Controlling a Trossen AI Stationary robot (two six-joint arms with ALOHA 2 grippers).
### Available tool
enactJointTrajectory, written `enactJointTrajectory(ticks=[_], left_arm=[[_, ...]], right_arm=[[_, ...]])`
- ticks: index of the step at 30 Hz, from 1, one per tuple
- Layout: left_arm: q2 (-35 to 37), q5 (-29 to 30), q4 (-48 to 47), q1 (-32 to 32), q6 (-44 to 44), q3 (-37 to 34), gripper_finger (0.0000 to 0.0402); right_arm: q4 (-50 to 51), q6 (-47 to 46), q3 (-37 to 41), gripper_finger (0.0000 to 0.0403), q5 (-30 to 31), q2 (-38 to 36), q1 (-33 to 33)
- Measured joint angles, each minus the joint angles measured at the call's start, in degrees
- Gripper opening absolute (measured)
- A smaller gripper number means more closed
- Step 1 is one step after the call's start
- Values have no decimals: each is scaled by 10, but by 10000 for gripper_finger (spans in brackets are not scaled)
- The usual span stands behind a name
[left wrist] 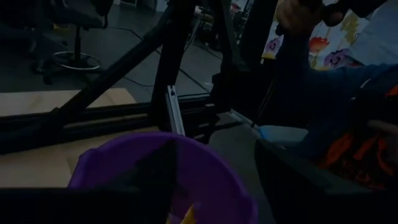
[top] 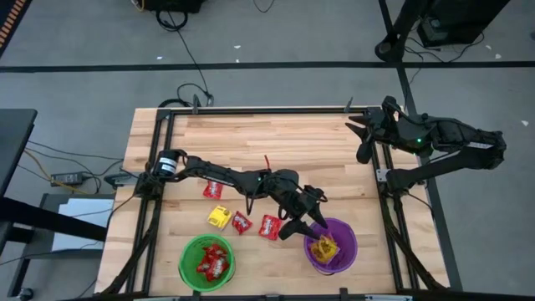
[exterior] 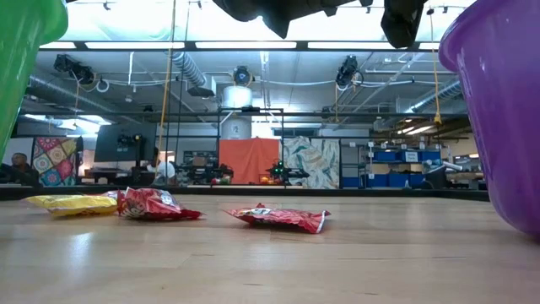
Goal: Sort candy by brand, put in halloween buckets
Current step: Put the red candy into the green bucket
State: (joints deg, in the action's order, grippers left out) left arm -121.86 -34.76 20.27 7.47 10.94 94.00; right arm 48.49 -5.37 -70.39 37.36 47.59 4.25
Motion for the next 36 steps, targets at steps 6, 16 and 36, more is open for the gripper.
enactJointTrajectory(ticks=[6,16,36], left_arm=[[10,-63,-82,-27,0,0,238],[101,77,-660,-111,-207,-8,213],[447,268,-549,-161,-34,-441,211]], right_arm=[[1,-4,0,100,-19,0,0],[36,-26,0,100,-45,0,0],[56,-24,0,100,-45,0,0]])
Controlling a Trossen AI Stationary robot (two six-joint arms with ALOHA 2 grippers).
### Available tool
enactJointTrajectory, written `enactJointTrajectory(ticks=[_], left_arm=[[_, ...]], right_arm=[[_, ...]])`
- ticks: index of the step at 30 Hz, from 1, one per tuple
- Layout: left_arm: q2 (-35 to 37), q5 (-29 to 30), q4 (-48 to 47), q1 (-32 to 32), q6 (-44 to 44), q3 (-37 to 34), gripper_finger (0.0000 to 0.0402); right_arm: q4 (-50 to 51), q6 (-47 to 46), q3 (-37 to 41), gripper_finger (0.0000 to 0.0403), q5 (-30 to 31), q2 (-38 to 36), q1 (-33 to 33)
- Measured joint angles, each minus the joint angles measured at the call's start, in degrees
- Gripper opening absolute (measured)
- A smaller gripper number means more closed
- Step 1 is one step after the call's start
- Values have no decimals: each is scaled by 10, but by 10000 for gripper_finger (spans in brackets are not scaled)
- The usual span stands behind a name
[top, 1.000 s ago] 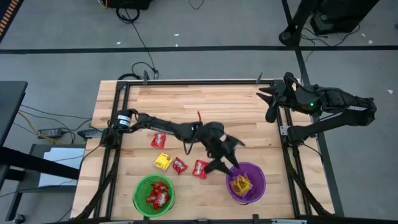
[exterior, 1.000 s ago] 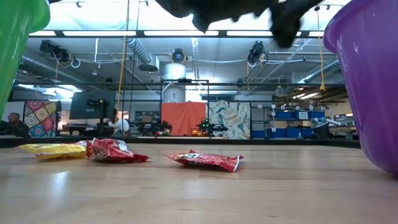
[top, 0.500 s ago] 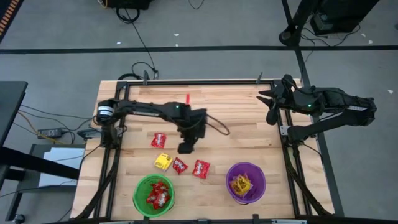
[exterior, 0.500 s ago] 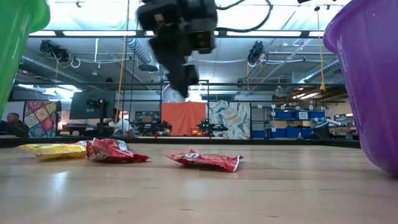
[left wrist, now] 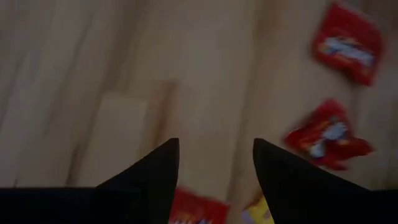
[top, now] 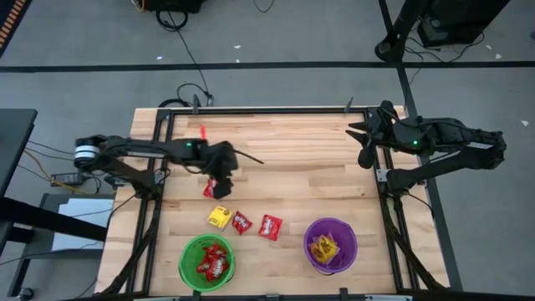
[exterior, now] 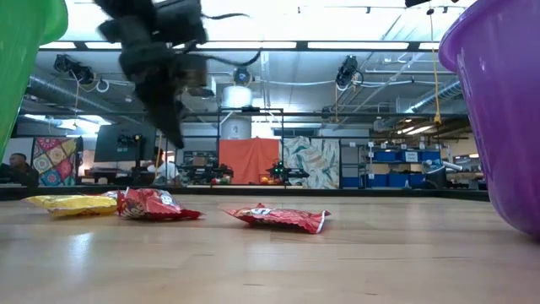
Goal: Sort candy by brand, put in halloween buckets
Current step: Put the red candy into the green bucket
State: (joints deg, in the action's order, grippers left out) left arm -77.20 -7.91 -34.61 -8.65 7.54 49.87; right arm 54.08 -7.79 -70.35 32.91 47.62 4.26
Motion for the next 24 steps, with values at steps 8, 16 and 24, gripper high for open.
enactJointTrajectory(ticks=[8,16,24], left_arm=[[80,38,30,-21,80,-133,215],[79,39,30,-21,107,-178,218],[79,49,75,-38,112,-217,239]], right_arm=[[0,0,0,100,3,1,0],[-1,-1,0,100,4,1,0],[-5,-2,0,100,4,1,0]])
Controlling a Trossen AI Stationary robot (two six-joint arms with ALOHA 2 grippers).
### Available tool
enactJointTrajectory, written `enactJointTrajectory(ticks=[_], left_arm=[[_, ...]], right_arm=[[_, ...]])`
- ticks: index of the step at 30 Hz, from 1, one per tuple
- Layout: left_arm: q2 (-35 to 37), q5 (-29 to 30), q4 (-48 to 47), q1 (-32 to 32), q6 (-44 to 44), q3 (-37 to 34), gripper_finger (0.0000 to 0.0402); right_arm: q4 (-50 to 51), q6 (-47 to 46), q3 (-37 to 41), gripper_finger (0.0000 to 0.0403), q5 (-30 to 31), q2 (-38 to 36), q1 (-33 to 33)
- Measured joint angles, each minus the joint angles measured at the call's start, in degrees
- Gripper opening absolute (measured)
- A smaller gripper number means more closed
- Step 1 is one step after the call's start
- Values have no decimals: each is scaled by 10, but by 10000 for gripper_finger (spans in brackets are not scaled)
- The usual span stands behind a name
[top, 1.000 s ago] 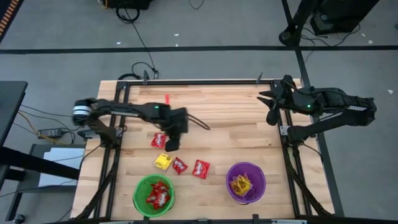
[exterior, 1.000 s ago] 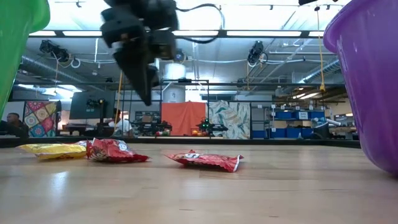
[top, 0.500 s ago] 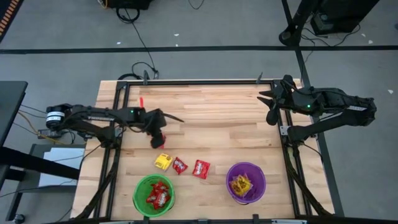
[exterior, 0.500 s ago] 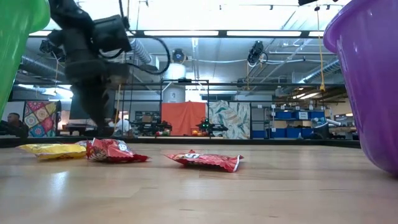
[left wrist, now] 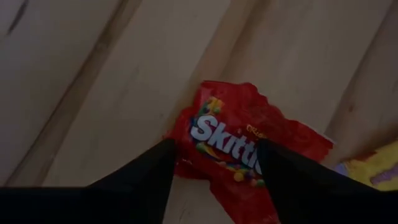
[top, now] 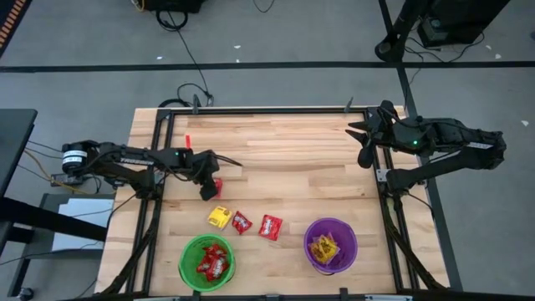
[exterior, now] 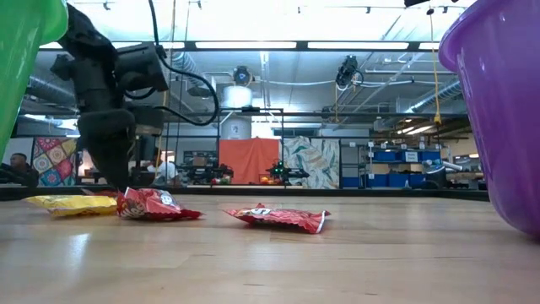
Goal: Sort candy by brand, put in halloween buckets
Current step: Put the red candy into the green bucket
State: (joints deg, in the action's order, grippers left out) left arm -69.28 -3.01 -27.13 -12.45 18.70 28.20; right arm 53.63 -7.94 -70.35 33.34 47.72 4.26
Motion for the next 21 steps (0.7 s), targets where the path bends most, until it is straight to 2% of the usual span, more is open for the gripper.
enactJointTrajectory(ticks=[5,9,15,21], left_arm=[[0,-8,26,-3,0,-12,239],[0,-24,32,-3,0,-9,215],[0,-34,57,-3,1,-8,138],[0,-72,74,-3,3,-8,46]], right_arm=[[0,0,0,100,0,0,0],[0,0,0,100,0,0,0],[0,1,0,100,0,0,0],[0,0,0,100,0,0,0]])
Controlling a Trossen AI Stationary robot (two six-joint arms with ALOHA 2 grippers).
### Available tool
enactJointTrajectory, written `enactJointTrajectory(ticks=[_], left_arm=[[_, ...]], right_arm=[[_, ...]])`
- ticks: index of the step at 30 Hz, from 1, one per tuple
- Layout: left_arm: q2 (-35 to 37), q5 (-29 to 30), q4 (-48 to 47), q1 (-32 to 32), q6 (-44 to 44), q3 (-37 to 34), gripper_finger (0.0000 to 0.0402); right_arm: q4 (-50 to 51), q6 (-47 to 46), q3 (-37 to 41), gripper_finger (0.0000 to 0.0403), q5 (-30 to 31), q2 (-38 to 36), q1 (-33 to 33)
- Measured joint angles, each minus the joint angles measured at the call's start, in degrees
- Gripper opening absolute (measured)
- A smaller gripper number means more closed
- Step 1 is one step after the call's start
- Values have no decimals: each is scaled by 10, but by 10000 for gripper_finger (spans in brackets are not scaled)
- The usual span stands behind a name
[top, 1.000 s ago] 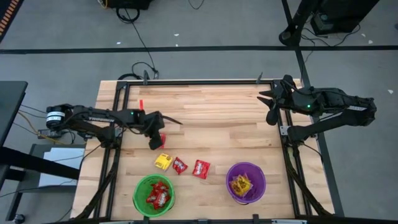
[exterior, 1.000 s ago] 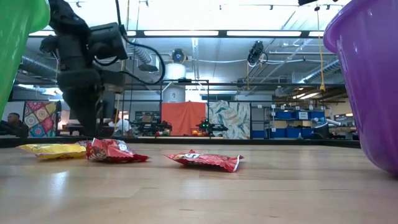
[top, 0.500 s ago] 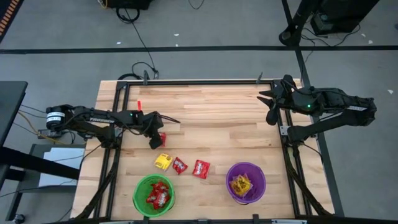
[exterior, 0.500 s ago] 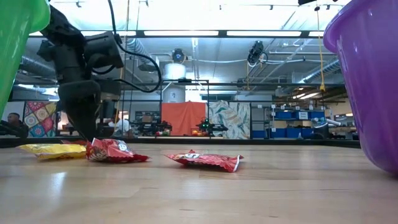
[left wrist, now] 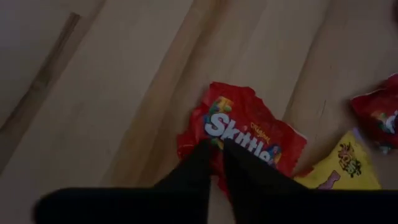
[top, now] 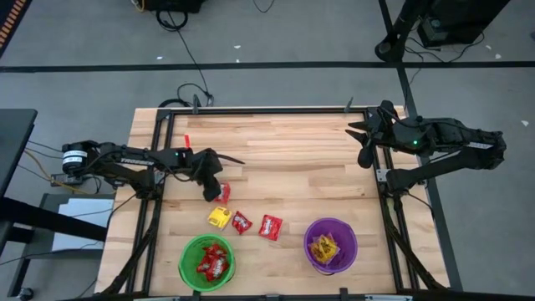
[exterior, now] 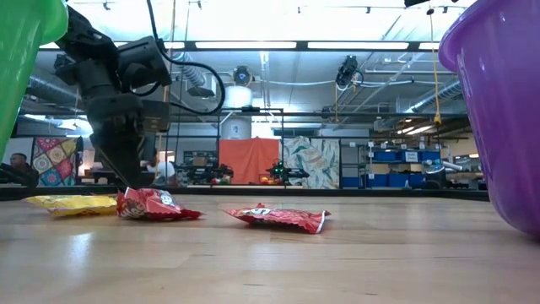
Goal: Sort candy by brand, put in halloween buckets
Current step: Put the red candy into the green bucket
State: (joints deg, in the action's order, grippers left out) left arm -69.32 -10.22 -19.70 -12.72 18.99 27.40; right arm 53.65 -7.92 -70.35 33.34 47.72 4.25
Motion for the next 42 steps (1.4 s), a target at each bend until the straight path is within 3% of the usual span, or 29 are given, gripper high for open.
enactJointTrajectory(ticks=[3,7,10,19,24,29,35,42], left_arm=[[0,-1,1,0,24,0,11],[0,9,0,0,24,0,14],[0,9,-2,0,22,0,60],[0,-19,-9,0,23,0,259],[0,-5,-10,0,39,0,311],[-8,54,-18,0,40,0,313],[-30,60,-6,1,38,1,298],[-41,65,3,0,26,2,244]], right_arm=[[0,0,0,100,-3,0,0],[0,-5,0,100,-4,2,1],[0,-5,0,100,-9,7,1],[-17,-2,30,100,-19,14,1],[-22,0,46,100,-19,14,1],[-26,0,52,100,-19,14,1],[-27,0,52,100,-20,14,1],[-34,0,52,100,-20,14,1]])
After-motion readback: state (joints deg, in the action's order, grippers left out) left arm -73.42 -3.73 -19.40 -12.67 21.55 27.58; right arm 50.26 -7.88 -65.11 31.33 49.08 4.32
